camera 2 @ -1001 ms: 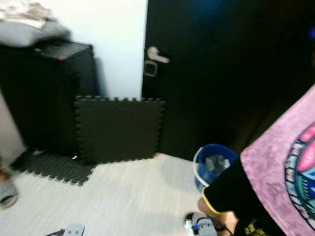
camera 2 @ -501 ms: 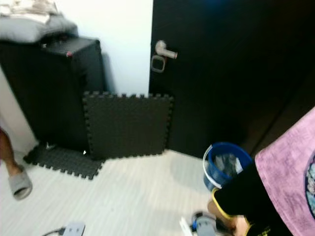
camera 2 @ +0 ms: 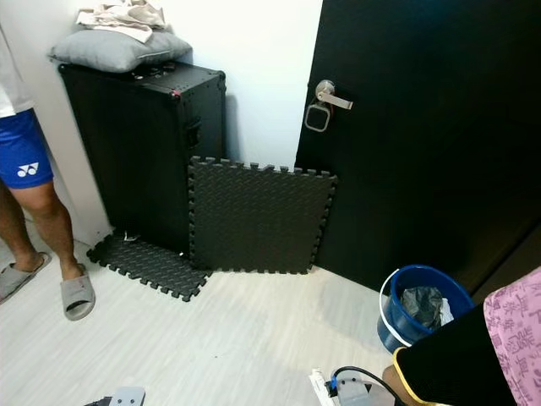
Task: Clean up the room
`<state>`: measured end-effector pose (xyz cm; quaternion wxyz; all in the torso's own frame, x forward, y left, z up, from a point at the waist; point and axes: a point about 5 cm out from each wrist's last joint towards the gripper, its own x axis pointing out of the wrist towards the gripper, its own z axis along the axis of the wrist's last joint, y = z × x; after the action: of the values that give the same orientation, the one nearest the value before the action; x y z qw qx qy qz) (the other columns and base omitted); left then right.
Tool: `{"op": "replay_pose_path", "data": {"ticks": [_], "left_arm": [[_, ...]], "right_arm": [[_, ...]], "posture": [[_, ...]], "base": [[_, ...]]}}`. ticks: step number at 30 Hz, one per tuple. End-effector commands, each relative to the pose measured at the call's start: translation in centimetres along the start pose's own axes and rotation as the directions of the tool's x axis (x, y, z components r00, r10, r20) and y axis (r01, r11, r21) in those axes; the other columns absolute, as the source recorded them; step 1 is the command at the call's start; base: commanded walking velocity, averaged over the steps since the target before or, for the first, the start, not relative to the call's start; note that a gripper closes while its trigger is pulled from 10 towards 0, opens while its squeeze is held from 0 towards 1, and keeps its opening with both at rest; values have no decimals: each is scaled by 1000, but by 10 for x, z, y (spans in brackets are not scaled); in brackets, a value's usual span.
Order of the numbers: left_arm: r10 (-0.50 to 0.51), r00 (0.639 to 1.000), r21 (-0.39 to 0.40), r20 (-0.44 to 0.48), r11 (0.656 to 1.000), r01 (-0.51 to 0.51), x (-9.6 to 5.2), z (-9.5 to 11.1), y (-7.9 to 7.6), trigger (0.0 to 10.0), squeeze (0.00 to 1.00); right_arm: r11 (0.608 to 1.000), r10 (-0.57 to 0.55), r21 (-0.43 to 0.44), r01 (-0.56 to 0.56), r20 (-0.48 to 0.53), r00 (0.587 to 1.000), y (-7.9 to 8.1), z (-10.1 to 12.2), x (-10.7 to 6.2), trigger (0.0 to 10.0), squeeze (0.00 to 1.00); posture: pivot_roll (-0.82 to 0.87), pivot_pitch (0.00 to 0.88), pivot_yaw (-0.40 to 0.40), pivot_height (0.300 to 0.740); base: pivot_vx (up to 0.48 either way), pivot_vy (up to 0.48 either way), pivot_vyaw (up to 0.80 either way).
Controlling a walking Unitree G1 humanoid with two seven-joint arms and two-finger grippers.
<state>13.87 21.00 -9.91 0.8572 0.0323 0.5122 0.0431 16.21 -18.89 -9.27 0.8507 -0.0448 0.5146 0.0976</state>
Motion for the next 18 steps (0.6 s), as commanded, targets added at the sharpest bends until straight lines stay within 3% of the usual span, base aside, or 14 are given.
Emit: {"op": "replay_pose_path", "data": {"ticks": [1,18], "left_arm": [[-17,1000,-10,-5,1000,17,0,0,-5,10000,0],[-32,999,-16,-8,999,32,0,-2,-7,10000,0]], "right_arm": [[1000,-7,-7,7,-15,1000,-3,-4,-1,10000,0],[1000,2,-6,-3,-21,1000,-1,-7,-1,10000,0]], "posture": [[93,0,-131,740],[85,0,-127,740]], "base": [[0,0,0],[0,0,0]]}}
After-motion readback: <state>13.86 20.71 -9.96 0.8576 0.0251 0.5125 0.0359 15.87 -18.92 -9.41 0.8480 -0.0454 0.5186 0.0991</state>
